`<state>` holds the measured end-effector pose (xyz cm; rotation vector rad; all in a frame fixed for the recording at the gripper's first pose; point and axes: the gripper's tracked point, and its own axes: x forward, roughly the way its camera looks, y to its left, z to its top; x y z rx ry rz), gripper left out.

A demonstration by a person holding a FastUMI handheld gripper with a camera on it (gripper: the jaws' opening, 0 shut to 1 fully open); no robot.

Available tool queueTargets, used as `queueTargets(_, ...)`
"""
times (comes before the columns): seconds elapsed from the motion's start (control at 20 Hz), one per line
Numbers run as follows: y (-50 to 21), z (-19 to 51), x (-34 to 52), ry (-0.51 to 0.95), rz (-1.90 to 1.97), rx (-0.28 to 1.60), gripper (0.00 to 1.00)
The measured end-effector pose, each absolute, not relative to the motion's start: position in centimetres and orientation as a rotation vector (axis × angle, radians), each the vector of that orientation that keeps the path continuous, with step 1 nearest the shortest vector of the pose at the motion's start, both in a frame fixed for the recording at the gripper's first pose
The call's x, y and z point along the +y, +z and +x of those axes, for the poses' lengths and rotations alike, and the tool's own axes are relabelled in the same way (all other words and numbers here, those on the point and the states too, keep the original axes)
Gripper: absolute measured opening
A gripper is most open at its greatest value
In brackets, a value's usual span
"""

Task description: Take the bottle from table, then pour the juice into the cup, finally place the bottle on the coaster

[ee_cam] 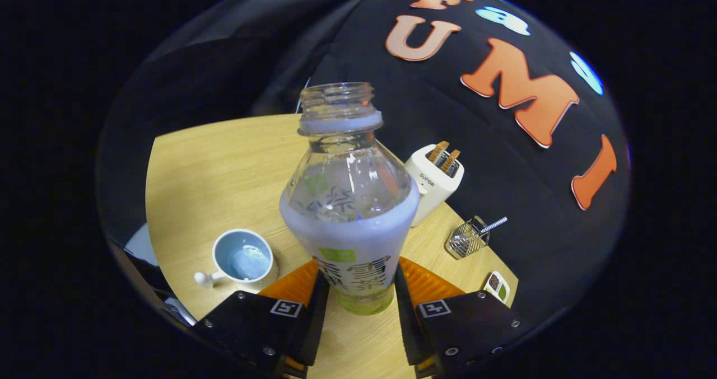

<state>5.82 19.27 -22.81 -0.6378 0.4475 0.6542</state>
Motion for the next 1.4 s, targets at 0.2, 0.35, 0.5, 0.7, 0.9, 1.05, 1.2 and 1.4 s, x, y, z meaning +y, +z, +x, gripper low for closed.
queueTargets(0.2, -22.3, 8.7, 18.6, 0.59, -0.442, 0.459, 0.6)
queueTargets(0.35, -23.2, 10.5, 19.3, 0.566, -0.226, 0.493, 0.6)
queueTargets(0.5, -24.9, 12.6, 18.6, 0.512, -0.122, 0.527, 0.6)
queueTargets(0.7, -28.3, 14.4, 17.9, 0.458, -0.051, 0.567, 0.6)
queueTargets(0.9, -30.8, 15.1, 18.2, 0.446, -0.054, 0.584, 0.6)
queueTargets(1.05, -31.8, 15.2, 18.8, 0.447, -0.061, 0.59, 0.61)
queueTargets(1.2, -32.5, 15.3, 18.7, 0.42, -0.084, 0.589, 0.63)
queueTargets(1.4, -32.8, 15.0, 18.9, 0.417, -0.098, 0.583, 0.66)
